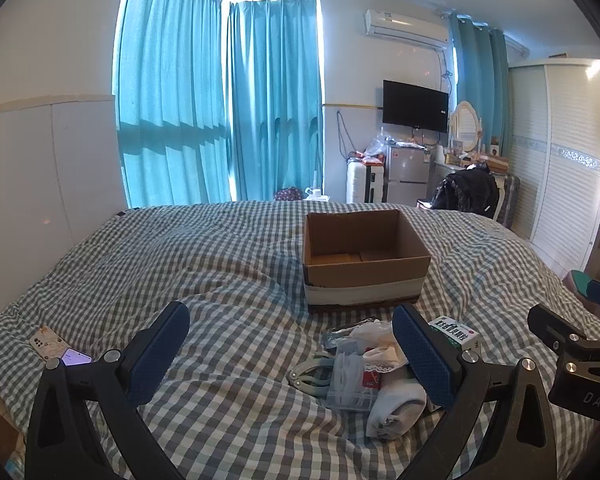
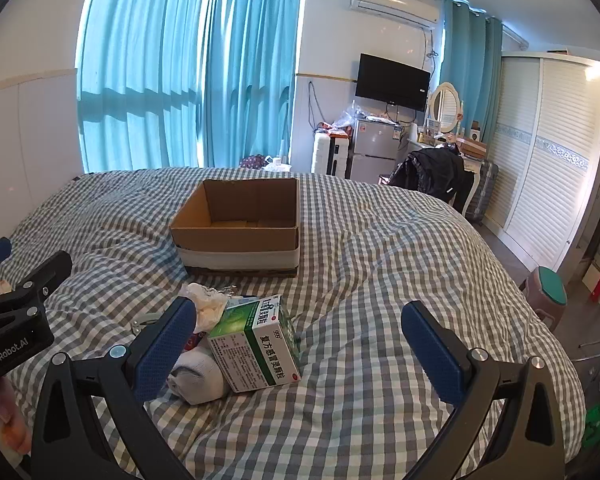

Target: Organize objects

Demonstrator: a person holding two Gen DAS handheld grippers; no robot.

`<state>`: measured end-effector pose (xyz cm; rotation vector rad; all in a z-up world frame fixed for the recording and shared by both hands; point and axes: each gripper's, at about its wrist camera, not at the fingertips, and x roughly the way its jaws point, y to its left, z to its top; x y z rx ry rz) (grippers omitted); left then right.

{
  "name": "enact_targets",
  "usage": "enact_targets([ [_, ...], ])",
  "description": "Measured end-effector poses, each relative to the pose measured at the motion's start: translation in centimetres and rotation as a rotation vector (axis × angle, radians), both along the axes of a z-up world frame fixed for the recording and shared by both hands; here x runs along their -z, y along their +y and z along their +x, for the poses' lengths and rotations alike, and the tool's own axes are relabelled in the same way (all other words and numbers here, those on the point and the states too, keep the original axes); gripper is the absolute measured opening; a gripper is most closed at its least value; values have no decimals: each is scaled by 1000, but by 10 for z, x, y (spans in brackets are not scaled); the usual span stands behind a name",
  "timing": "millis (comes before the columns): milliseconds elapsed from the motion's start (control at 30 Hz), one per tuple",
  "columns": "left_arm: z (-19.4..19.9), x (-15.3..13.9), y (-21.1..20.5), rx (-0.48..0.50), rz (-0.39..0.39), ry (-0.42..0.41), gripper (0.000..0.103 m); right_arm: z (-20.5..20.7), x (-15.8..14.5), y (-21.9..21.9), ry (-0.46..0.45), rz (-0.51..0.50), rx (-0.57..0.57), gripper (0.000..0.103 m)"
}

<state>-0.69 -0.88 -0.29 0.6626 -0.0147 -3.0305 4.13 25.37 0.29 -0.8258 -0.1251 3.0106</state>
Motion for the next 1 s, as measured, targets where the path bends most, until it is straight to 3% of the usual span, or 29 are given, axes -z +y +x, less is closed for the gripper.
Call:
enact_targets([
  [1000,2,-1,2,9,0,-9,103,4,-6,-9,8,15,-12,103],
])
